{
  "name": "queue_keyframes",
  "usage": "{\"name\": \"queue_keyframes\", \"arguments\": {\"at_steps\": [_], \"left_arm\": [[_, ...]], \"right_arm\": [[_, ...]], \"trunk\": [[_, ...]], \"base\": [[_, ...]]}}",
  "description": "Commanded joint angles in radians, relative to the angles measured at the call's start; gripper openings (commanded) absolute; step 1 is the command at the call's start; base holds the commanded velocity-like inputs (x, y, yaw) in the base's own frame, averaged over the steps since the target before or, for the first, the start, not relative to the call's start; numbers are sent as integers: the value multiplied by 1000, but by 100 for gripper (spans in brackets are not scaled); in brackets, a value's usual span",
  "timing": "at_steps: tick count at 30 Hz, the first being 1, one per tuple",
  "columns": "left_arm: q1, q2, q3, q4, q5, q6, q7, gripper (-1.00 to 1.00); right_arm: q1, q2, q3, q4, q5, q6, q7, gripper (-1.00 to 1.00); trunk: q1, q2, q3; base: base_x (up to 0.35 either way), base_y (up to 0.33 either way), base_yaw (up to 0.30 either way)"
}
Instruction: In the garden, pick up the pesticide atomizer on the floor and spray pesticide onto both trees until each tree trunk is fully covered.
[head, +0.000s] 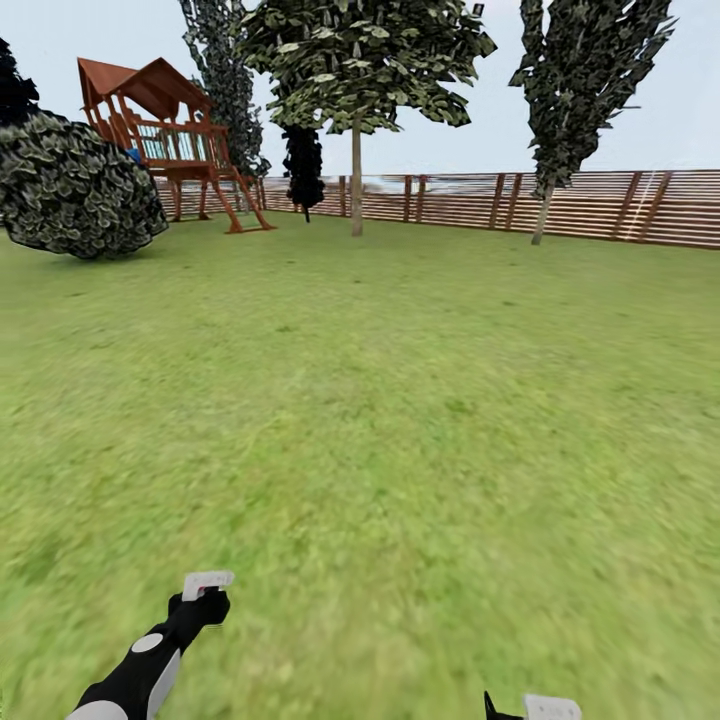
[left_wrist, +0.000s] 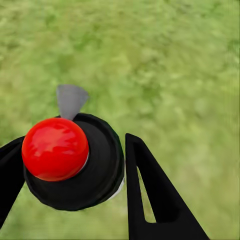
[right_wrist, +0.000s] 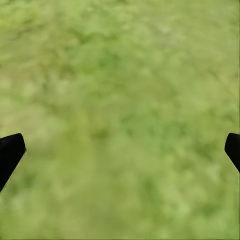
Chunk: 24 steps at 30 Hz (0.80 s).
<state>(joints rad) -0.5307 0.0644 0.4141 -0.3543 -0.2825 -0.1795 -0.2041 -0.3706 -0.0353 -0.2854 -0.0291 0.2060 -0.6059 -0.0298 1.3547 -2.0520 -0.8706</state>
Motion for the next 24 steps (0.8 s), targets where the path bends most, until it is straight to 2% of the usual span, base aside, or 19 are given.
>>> {"name": "queue_keyframes", "arguments": {"at_steps": [1, 24], "left_arm": [[1, 0, 0, 0, 0, 0, 0, -100], [1, 5, 9, -14, -1, 2, 0, -100]], "right_arm": [[0, 0, 0, 0, 0, 0, 0, 100], [1, 0, 0, 2, 3, 2, -1, 100]], "trunk": [[0, 0, 0], [0, 0, 1]], "base": [[338, 0, 220], [338, 0, 16]]}}
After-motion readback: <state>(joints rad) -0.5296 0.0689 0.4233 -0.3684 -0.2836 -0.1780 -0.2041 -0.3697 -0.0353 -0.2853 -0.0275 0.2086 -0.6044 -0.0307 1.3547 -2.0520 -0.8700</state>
